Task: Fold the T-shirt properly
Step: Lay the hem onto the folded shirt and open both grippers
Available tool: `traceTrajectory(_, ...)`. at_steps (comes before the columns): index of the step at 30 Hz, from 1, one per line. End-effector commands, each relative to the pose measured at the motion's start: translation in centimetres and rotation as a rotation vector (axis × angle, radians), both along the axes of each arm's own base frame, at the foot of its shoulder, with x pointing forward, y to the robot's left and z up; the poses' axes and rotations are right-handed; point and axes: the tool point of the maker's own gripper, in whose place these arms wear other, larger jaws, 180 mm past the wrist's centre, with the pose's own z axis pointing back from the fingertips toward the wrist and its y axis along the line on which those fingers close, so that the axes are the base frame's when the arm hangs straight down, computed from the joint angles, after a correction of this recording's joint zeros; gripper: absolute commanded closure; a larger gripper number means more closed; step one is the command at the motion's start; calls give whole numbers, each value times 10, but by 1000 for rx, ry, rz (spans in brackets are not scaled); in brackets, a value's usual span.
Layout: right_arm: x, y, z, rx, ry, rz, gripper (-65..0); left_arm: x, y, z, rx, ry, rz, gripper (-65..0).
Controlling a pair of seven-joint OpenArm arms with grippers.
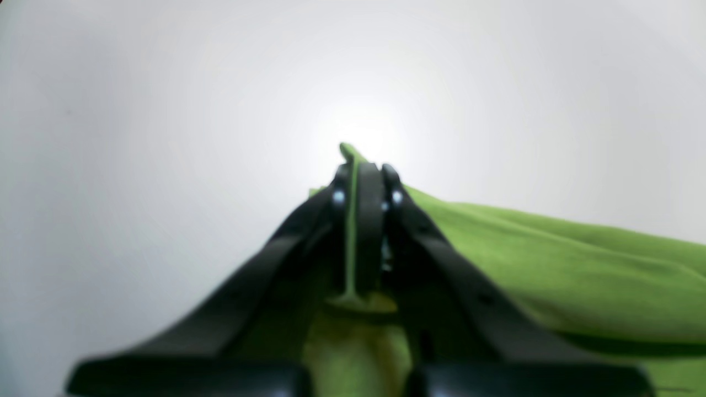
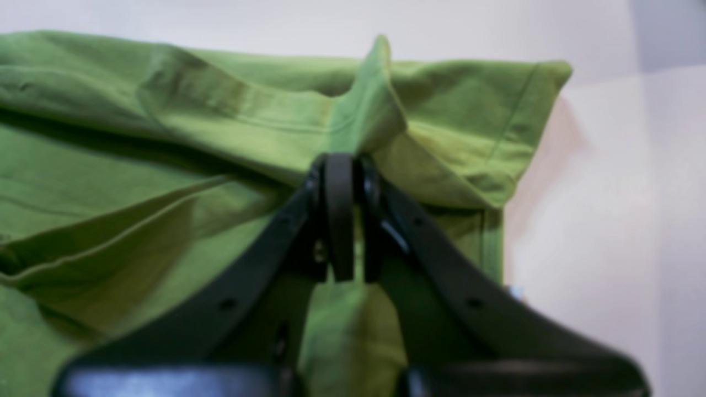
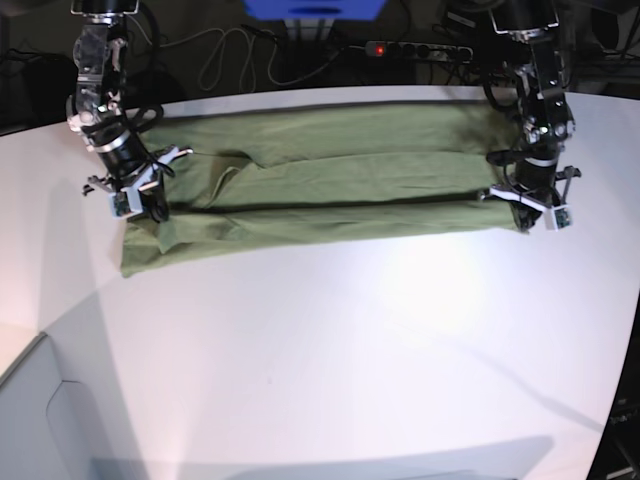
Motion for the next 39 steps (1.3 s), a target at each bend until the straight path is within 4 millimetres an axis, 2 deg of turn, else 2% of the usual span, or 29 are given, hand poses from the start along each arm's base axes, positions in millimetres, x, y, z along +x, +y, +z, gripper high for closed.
traceTrajectory(1,8,-3,14,5,-51,2,-1,7,7,14,24,-47,6,0)
traceTrajectory(4,7,-3,13,3,-46,5,-3,7,7,14,24,-47,6,-5)
traceTrajectory(5,7,-3,12,3,-44,5,-15,7,6,15,25,-48,5,-36)
traceTrajectory(8,6,-4,12,2,-43,4,-115,8,5,18,26,-55,3,-155)
traceTrajectory(9,6,-4,12,2,-43,4,-161,8,5,18,26,-55,3,-172)
traceTrajectory(12,4,-4,14,2,-47,5,-269,9,4,23,30,-69,-2,-140)
traceTrajectory(15,5,-1,24,-4,-74,16,-333,7,0,32,42,-86,-17,-95)
traceTrajectory(19,9,2,35,-9,-104,25,-347,3,-9,43,44,-112,-31,-93)
traceTrajectory(21,11,2,38,-10,-110,25,-349,1,-6,49,44,-129,-12,-80)
traceTrajectory(24,15,2,41,-10,-121,26,-350,-3,1,57,40,-157,28,-14)
traceTrajectory(32,28,1,47,-53,-87,30,-350,-5,10,55,42,-150,56,-4)
traceTrajectory(34,30,1,51,-62,-87,33,-350,-5,10,55,42,-152,56,-51)
traceTrajectory(39,30,3,53,-62,-88,35,-350,10,8,59,15,-122,52,-285)
